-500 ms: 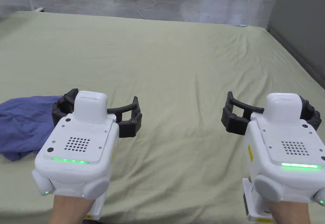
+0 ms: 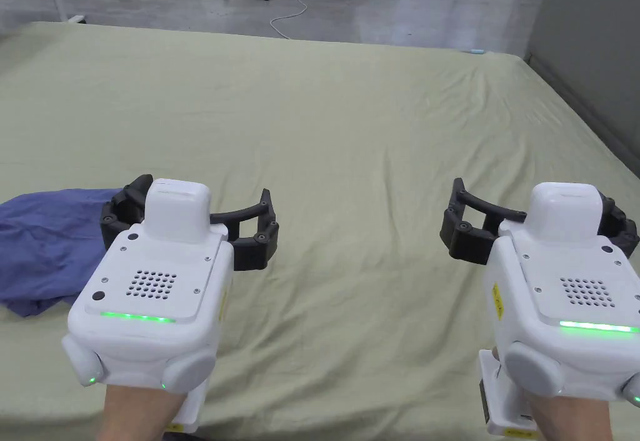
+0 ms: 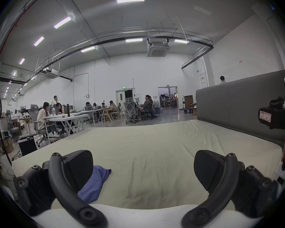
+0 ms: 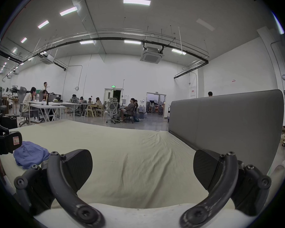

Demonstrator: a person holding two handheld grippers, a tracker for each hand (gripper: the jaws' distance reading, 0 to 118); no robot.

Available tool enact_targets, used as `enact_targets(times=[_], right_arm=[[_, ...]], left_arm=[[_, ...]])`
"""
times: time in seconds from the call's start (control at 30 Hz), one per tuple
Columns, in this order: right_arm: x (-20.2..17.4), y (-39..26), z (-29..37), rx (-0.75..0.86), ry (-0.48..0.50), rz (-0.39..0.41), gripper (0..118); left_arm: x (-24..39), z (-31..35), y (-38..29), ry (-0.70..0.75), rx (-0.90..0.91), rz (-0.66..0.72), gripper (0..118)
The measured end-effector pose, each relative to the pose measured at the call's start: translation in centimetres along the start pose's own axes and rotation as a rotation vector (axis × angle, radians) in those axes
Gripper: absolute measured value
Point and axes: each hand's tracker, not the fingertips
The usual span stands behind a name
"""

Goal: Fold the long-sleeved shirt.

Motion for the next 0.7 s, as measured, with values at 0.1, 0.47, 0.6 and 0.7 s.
enact_targets(times=[0.1, 0.47, 0.6, 0.7], right_arm=[[-0.02, 0.03, 0.17, 0.007, 0.004, 0.001, 118], [-0.3, -0.11, 0.14, 0.01, 0.001, 0.032, 118], [-0.22, -0.07, 0.09, 0.011, 0.002, 0.03, 118], [-0.16, -0.08, 0.02, 0.003, 0.004, 0.03, 118]], left_arm=[[0.08, 0.03, 0.07, -0.003, 0.003, -0.003, 118], [-0.04, 0.17, -0.02, -0.012, -0.002, 0.001, 118], [-0.17, 0.14, -0.01, -0.008, -0.001, 0.003, 118], [-0.16, 0.07, 0.07, -0.014, -0.006, 0.003, 118]])
